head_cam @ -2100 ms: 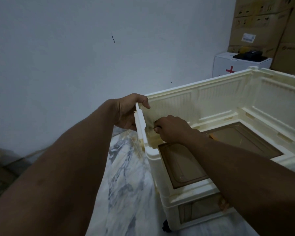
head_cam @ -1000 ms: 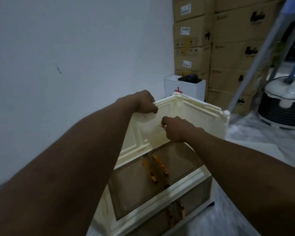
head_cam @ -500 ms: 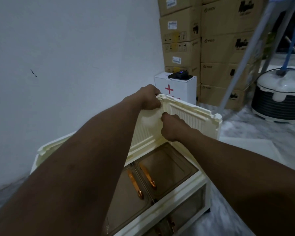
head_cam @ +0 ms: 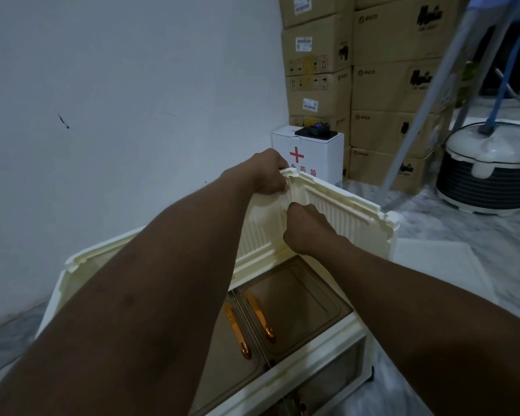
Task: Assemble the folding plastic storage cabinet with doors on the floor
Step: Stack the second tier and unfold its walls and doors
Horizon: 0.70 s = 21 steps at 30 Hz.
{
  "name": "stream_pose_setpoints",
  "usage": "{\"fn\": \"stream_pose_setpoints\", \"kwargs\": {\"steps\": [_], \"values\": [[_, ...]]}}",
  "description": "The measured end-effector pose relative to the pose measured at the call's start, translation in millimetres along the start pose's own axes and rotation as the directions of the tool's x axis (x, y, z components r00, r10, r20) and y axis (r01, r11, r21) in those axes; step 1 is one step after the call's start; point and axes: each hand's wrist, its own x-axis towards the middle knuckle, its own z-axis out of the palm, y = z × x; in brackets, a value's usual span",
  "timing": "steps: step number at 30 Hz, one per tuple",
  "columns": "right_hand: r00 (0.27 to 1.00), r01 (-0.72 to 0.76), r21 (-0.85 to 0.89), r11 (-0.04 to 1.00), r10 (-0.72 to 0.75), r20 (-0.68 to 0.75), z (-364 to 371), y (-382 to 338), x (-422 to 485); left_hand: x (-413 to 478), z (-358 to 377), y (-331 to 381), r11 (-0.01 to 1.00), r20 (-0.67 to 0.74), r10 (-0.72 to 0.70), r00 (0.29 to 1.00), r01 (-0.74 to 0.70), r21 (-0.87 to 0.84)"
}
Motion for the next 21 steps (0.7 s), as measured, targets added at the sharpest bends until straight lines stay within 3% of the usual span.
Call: {"fn": "stream_pose_setpoints", "kwargs": {"steps": [5, 9, 21], "values": [[0.999, -0.022, 0.027, 0.999, 0.022, -0.023, 11.4, 4.0, -6.1, 2.2, 4.6, 0.3, 0.996, 0.043, -0.059, 0.997, 0.061, -0.058], [0.997, -0.063, 0.063, 0.996, 0.061, 0.040, 39.8, 16.3, -12.3, 7.2, 7.0, 1.6, 0.990, 0.087, -0.130, 0.988, 0.134, -0.046], [0.993, -0.104, 0.143, 0.984, 0.095, 0.064, 50.8, 17.4, 7.5, 11.2, 6.4, -0.2, 0.988, 0.092, -0.152, 0.984, 0.149, 0.037]]}}
